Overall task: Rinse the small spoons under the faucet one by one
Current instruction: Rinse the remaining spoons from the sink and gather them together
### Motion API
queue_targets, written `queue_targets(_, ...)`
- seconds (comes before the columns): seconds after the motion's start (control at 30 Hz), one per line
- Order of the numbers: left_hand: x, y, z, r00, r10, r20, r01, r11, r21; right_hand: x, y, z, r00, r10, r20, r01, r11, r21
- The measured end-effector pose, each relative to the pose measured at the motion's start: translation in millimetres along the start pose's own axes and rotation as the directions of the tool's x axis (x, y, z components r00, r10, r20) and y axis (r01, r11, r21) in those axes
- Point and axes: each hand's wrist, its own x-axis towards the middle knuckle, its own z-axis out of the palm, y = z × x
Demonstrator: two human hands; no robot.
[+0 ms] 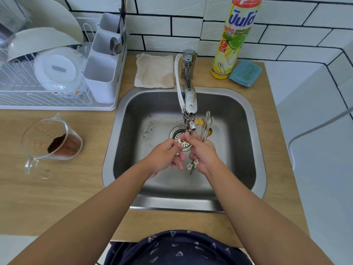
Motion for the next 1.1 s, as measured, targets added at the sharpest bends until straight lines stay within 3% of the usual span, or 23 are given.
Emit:
queue_targets(0.1, 2, -1, 4, 0.998, -0.040, -0.053, 0.040, 0.999, -0.005, 12, -16, -2, 0.997, -0.034, -0.071, 0.045, 0.987, 0.155)
queue_targets(0.23, 7, 3, 9, 0.992, -0.076, -0.101, 0.058, 0.984, -0.170, 2, -1, 3, 1.000, 0.010, 0.029, -0.008, 0.998, -0.067)
queue_targets(0.33, 6, 3, 8, 0.993, -0.081, -0.088, 0.065, 0.982, -0.176, -1, 3, 4, 1.000, 0.011, 0.024, -0.009, 0.997, -0.072)
queue_targets(0.47, 2, 1, 6, 0.995, -0.091, -0.039, 0.085, 0.987, -0.136, 13, -14, -1, 0.995, -0.025, -0.092, 0.027, 0.999, 0.017)
queue_targets(0.67, 3, 0, 1, 0.996, -0.071, -0.047, 0.069, 0.997, -0.039, -4, 8, 0, 0.998, 0.059, 0.016, -0.055, 0.983, -0.177)
queue_targets(0.9, -6, -1, -2, 0.996, -0.053, 0.067, 0.048, 0.996, 0.080, 13, -9, -3, 0.997, 0.002, -0.082, 0.000, 1.000, 0.028)
queue_targets(1.1, -4, 2, -5, 0.998, 0.055, 0.005, -0.055, 0.988, 0.142, -1, 11, 3, 0.999, 0.051, 0.011, -0.049, 0.993, -0.107)
